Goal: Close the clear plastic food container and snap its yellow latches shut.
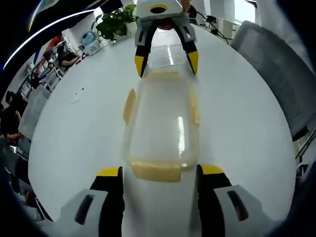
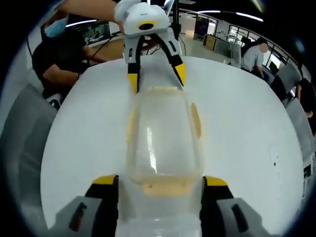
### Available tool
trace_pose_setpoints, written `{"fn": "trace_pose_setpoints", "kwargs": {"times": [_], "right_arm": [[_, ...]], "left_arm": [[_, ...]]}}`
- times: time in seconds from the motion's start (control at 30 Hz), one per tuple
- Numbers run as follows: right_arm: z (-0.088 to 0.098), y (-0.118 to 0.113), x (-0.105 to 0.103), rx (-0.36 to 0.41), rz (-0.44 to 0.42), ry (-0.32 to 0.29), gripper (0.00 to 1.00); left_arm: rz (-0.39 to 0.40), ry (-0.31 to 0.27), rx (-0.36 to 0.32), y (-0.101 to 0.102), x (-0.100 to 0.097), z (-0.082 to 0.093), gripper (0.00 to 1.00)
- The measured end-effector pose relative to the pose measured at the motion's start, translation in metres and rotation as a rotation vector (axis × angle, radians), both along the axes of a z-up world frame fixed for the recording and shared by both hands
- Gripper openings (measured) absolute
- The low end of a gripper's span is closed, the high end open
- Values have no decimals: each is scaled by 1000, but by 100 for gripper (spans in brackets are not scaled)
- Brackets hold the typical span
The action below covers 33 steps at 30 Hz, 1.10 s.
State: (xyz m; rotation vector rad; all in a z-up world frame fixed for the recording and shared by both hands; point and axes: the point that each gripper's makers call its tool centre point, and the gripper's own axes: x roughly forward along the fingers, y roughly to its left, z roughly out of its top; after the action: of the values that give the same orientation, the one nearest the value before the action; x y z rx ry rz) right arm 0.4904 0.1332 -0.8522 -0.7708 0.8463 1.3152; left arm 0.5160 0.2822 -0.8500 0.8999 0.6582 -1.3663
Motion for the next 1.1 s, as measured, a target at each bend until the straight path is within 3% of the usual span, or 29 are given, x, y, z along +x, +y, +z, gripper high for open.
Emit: {"fn": "trace_pose_setpoints", "kwargs": {"times": [0.13,0.23,0.63,0.8,1.1], "right_arm": [[-3,-2,0,-37,23,-8,64],[-7,-6,3,-73,4,2,61],[-10,-9,0,-117,36,1,54],[-10,-9,3,-135,41,-10,48],[-9,-12,2,-143,73,-12,38]], "left_arm": [[-19,17,7,-1,-1,0,57],[-19,65,18,-1,-4,-3,52],[-34,76,34,-2,-3,-4,47],[-30,113,42,-1,-7,-6,39],[-46,114,53,-2,-8,-6,38]]}}
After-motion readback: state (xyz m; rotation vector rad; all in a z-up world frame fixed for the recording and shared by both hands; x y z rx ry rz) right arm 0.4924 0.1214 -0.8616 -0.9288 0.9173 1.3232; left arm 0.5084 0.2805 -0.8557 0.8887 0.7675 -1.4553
